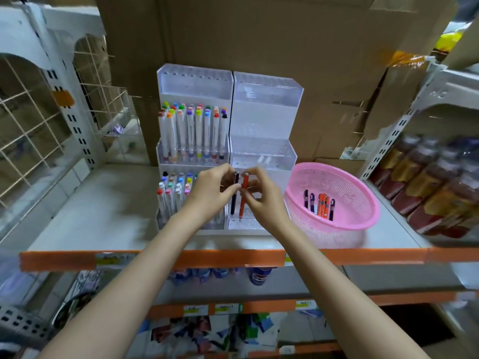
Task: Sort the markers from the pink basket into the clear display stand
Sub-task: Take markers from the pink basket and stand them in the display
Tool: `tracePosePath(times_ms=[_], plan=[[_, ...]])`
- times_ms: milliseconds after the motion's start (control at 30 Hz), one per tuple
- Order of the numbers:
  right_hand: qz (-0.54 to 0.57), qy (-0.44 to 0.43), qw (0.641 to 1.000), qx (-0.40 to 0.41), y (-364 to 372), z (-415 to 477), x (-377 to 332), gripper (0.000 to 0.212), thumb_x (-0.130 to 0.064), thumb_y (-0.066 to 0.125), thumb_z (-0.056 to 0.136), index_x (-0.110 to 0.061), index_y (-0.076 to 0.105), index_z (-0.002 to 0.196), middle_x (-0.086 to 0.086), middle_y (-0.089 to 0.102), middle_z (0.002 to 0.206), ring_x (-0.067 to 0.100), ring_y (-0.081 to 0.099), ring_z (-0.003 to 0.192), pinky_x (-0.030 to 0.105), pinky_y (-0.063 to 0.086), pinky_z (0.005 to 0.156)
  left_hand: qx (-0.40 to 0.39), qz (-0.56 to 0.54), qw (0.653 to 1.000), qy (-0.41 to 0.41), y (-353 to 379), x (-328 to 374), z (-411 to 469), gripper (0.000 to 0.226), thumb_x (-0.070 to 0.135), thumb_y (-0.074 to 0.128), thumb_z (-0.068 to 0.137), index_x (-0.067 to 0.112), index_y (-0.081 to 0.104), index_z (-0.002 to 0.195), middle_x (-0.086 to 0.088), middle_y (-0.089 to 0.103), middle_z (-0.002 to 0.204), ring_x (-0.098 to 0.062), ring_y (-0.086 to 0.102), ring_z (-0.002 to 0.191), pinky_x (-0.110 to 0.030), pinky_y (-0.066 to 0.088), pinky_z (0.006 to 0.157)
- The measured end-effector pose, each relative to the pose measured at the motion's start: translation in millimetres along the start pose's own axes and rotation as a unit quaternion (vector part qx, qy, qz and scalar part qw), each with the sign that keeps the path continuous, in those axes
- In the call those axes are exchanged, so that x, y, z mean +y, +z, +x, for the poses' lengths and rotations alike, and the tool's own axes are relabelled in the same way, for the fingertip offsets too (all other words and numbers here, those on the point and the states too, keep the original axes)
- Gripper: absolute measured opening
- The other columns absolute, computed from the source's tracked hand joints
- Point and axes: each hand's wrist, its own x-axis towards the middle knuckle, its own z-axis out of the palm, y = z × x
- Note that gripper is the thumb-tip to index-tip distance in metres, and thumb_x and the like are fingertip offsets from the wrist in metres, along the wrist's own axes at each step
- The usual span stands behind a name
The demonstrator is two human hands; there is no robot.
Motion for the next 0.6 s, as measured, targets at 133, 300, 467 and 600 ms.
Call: tracePosePath(times_ms=[133, 300, 467, 600], plan=[[0.0, 0.002, 1.0, 0.017, 5, -8, 2, 0.022, -0.005, 0.061, 0.091, -0.01, 0.054, 0.111, 0.003, 0.068, 0.085, 0.008, 0.065, 0.077, 0.029, 0.055, 0.072, -0.002, 0.023, 1.0, 0.018, -1, 2, 0, 0.018, 0.013, 0.069, 0.084, 0.011, 0.057, 0.097, 0.0, 0.065, 0.079, -0.014, 0.062, 0.073, -0.028, 0.052, 0.071], [0.003, 0.007, 1.0, 0.025, 6, -11, 3, 0.023, -0.003, 0.06, 0.09, -0.012, 0.055, 0.11, 0.002, 0.067, 0.084, 0.008, 0.064, 0.076, 0.022, 0.053, 0.069, -0.025, 0.045, 0.998, 0.032, 1, 2, -2, 0.024, 0.011, 0.067, 0.085, 0.017, 0.056, 0.105, -0.001, 0.063, 0.071, -0.016, 0.062, 0.068, -0.031, 0.053, 0.068], [0.01, 0.011, 0.999, 0.032, 5, -12, 12, 0.022, 0.001, 0.059, 0.089, -0.009, 0.054, 0.108, 0.005, 0.067, 0.084, 0.013, 0.065, 0.077, 0.016, 0.051, 0.071, -0.031, 0.077, 0.996, 0.041, 5, 2, -6, 0.027, 0.012, 0.07, 0.084, 0.016, 0.062, 0.11, -0.002, 0.067, 0.079, -0.014, 0.062, 0.073, -0.027, 0.052, 0.073], [0.017, 0.011, 0.999, 0.03, 5, -12, 17, 0.022, 0.001, 0.059, 0.089, -0.008, 0.054, 0.108, 0.006, 0.067, 0.086, 0.015, 0.067, 0.083, 0.023, 0.055, 0.076, -0.038, 0.096, 0.994, 0.045, 9, 0, -9, 0.033, 0.015, 0.07, 0.084, 0.015, 0.062, 0.116, -0.007, 0.071, 0.091, -0.018, 0.067, 0.086, -0.029, 0.054, 0.079]])
